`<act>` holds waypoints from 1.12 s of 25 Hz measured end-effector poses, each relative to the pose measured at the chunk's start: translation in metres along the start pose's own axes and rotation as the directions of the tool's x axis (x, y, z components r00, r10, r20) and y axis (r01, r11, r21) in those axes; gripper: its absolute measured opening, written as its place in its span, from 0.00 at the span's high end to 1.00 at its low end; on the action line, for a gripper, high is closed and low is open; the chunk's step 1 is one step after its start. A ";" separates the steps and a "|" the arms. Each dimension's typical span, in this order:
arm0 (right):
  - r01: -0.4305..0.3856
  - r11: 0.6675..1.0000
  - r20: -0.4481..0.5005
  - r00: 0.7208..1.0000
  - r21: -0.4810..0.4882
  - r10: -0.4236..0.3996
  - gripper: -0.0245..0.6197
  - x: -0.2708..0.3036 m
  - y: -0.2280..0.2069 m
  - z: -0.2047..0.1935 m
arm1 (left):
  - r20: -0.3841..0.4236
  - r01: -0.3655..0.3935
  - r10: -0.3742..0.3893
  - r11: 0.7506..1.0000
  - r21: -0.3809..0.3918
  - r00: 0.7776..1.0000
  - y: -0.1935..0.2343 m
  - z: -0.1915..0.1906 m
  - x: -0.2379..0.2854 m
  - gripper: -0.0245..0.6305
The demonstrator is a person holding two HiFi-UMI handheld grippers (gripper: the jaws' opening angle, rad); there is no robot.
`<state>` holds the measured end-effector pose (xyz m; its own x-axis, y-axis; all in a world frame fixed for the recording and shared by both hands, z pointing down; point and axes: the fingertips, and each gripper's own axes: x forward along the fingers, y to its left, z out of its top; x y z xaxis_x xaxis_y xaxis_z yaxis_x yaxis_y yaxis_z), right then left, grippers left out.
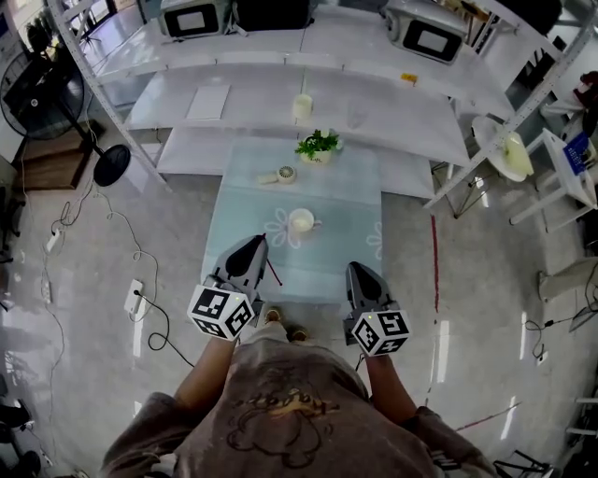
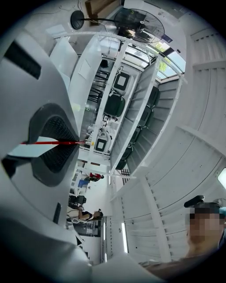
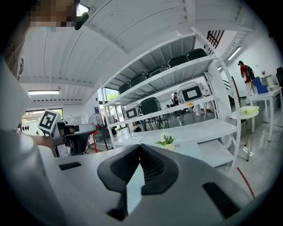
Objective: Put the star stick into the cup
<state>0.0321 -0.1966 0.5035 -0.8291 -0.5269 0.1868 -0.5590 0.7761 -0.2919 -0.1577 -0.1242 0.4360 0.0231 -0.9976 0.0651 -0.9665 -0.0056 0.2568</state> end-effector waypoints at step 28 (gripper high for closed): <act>0.129 0.991 0.023 0.991 0.039 -0.130 0.96 0.048 -0.042 0.017 | 0.003 0.160 -0.161 0.986 0.047 0.987 0.032 0.032 0.144 0.91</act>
<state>0.0159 -0.2603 0.5091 -0.7490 -0.6312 0.2017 -0.6606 0.6873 -0.3020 -0.1929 -0.2703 0.4231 0.1774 -0.9839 0.0201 -0.9611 -0.1689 0.2184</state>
